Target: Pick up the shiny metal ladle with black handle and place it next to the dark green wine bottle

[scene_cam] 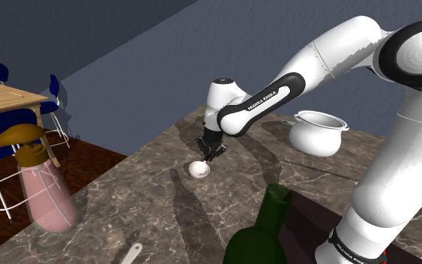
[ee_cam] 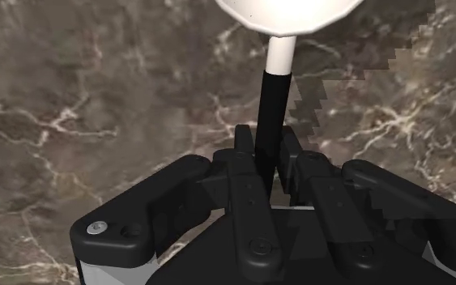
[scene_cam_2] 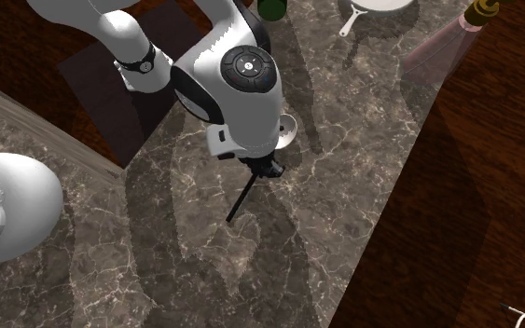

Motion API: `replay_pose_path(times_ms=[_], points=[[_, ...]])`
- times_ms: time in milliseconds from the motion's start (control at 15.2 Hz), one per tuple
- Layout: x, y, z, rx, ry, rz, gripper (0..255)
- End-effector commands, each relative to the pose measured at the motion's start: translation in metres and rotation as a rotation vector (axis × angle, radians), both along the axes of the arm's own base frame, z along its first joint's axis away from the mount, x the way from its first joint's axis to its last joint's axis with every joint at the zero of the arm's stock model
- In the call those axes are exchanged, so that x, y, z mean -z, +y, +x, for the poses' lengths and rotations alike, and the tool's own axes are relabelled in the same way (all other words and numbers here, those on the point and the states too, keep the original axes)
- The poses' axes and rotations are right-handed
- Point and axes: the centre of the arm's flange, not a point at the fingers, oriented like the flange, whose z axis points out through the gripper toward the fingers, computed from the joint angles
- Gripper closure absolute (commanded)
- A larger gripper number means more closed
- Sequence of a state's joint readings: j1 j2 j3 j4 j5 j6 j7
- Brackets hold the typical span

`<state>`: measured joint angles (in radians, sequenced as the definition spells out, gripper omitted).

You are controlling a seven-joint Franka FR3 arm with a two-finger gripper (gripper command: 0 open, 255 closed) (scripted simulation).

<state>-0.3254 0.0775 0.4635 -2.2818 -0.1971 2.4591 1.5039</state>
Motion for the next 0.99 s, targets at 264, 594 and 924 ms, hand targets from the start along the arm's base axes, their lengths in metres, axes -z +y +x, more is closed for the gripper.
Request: replay_pose_path(times_ms=[264,594,924], points=[[-0.025,0.001,0.000,-0.001,0.000,0.001,255],[-0.052,0.001,0.000,-0.001,0.000,0.001,255],[-0.078,0.001,0.000,-0.001,0.000,0.001,255]])
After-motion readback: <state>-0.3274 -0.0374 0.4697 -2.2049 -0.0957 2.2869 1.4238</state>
